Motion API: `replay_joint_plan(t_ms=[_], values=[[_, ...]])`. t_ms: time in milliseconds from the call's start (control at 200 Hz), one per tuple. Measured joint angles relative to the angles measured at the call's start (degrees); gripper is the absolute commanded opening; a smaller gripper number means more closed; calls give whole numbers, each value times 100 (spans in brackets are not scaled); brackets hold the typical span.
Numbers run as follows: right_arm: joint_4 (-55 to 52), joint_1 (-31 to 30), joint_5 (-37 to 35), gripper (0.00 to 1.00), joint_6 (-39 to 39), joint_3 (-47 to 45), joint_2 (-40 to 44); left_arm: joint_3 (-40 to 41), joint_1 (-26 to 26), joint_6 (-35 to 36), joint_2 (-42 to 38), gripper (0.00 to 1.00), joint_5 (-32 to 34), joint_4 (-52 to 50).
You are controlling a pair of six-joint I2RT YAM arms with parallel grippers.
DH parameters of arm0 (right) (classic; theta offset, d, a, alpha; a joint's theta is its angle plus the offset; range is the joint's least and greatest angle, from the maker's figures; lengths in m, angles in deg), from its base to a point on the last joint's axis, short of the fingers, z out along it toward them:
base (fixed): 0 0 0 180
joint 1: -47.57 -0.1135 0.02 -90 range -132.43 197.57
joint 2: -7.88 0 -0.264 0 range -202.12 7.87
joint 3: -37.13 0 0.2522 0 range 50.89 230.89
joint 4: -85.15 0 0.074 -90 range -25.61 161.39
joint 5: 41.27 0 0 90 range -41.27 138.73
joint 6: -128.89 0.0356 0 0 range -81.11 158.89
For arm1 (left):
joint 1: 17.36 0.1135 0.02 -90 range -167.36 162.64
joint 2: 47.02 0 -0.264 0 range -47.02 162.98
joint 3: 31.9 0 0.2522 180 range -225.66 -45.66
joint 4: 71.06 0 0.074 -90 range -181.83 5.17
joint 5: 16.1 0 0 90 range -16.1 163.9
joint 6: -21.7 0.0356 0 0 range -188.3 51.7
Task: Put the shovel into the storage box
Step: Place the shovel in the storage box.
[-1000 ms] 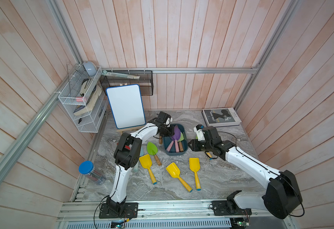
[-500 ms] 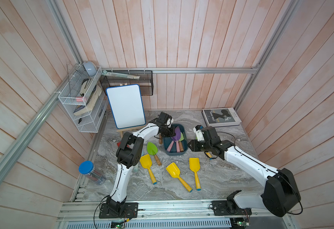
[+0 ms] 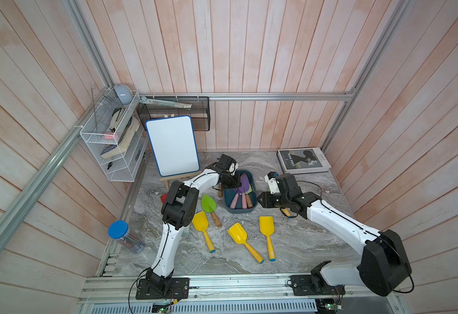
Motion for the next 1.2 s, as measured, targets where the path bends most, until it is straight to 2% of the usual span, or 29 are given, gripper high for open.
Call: replay_joint_plan(t_ms=[285, 510, 895, 1200], values=[[2, 0, 0, 39, -2, 0, -15, -35, -9, -24, 24, 34, 122, -52], [0, 0, 0, 39, -4, 0, -15, -85, -9, -52, 42, 39, 142, -127], [0, 0, -4, 39, -4, 0, -15, -240, -20, -251, 83, 53, 280, -503], [-79, 0, -175, 39, 0, 0, -15, -315, -59, -345, 83, 70, 275, -664]])
